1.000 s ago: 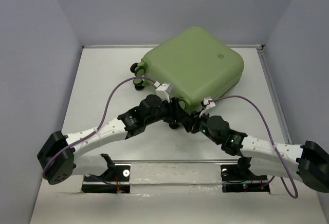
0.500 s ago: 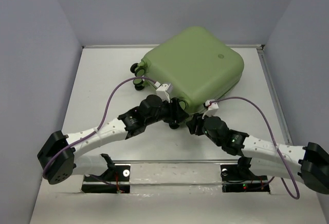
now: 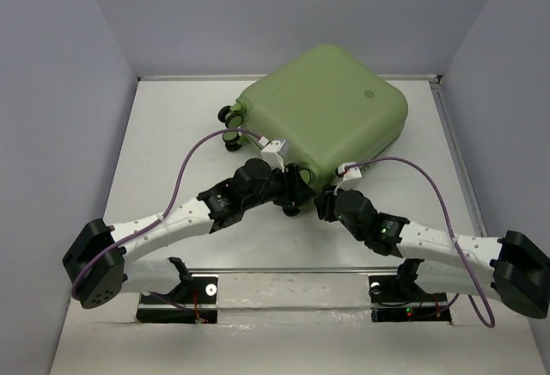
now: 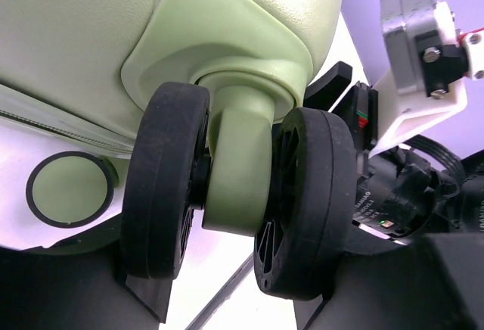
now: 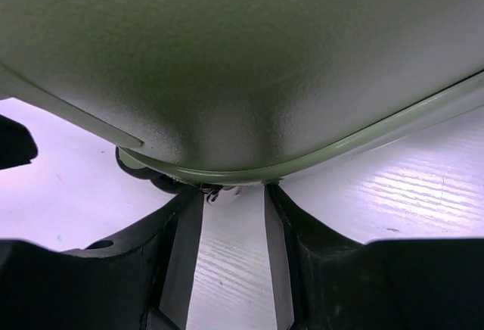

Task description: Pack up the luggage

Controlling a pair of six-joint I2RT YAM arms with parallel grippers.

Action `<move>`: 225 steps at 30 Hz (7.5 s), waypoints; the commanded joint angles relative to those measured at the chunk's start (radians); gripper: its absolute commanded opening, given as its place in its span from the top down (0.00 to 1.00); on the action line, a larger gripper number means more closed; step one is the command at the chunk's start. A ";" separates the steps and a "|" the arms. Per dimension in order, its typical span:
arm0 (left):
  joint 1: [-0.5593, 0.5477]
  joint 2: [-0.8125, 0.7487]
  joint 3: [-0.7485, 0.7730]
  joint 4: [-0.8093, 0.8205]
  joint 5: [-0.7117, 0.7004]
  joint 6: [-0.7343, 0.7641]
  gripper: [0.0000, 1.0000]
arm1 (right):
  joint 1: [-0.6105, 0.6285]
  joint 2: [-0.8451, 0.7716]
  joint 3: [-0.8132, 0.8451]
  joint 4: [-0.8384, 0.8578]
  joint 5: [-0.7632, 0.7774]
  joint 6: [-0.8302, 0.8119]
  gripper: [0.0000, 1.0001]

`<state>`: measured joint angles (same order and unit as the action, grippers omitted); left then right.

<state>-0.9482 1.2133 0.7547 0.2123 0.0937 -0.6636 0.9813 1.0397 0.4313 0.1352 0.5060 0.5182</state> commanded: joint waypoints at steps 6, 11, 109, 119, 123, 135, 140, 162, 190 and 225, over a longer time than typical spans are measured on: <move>-0.020 -0.028 0.087 0.176 0.046 0.010 0.94 | -0.006 0.046 0.040 0.225 0.048 -0.037 0.78; -0.020 -0.026 0.089 0.174 0.044 0.012 0.94 | -0.006 0.028 0.007 0.283 0.054 -0.023 0.84; 0.598 -0.046 0.308 -0.288 -0.017 0.430 0.02 | 0.209 -0.468 -0.023 -0.531 0.267 0.341 0.21; 0.632 0.190 0.530 -0.278 0.087 0.639 0.01 | 0.191 -0.584 -0.083 -0.525 0.269 0.347 0.16; 0.632 0.291 0.586 -0.309 0.182 0.662 0.06 | 0.169 -0.569 -0.078 -0.525 0.275 0.339 0.17; 0.632 0.380 0.635 -0.383 0.222 0.714 0.42 | -0.035 -0.524 0.029 -0.511 0.292 0.194 0.48; 0.631 0.434 0.666 -0.369 0.262 0.699 0.56 | -0.317 -0.377 0.073 -0.398 0.088 0.050 0.78; 0.471 0.164 0.313 -0.386 0.199 0.487 0.94 | -0.744 0.365 0.523 0.099 -0.951 -0.058 0.90; 0.479 -0.323 -0.043 -0.019 0.466 0.010 0.94 | -0.733 -0.176 -0.155 0.296 -0.799 -0.099 0.84; 0.539 -0.376 -0.121 0.028 0.471 -0.025 0.94 | -0.728 0.052 -0.328 1.084 -0.794 -0.089 0.93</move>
<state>-0.4034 0.9138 0.6479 0.0277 0.3965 -0.6418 0.2417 1.1149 0.0998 0.9207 -0.3016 0.3634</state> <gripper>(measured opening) 0.608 0.077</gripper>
